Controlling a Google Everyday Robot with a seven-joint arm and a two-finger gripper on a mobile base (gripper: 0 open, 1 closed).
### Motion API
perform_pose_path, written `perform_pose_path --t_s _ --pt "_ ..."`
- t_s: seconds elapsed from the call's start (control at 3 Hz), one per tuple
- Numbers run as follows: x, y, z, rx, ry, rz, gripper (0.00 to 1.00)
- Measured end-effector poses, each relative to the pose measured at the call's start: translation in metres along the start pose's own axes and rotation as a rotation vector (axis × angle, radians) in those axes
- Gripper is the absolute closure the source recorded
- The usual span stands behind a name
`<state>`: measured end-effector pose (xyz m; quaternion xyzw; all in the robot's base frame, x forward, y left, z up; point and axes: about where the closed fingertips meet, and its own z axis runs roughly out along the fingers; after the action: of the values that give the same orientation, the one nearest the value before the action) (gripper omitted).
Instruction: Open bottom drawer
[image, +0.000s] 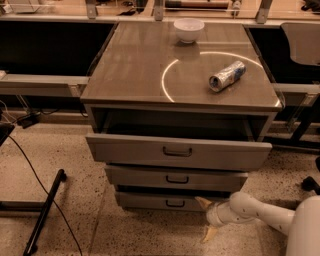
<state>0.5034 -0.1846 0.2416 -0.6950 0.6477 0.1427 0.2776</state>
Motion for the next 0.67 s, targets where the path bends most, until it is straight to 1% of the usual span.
perform_pose_path --t_s 0.33,0.67 --pt "0.029 -0.014 0.010 0.003 0.044 0.033 0.00" --pt "0.054 -0.038 0.028 0.032 0.110 0.079 0.00"
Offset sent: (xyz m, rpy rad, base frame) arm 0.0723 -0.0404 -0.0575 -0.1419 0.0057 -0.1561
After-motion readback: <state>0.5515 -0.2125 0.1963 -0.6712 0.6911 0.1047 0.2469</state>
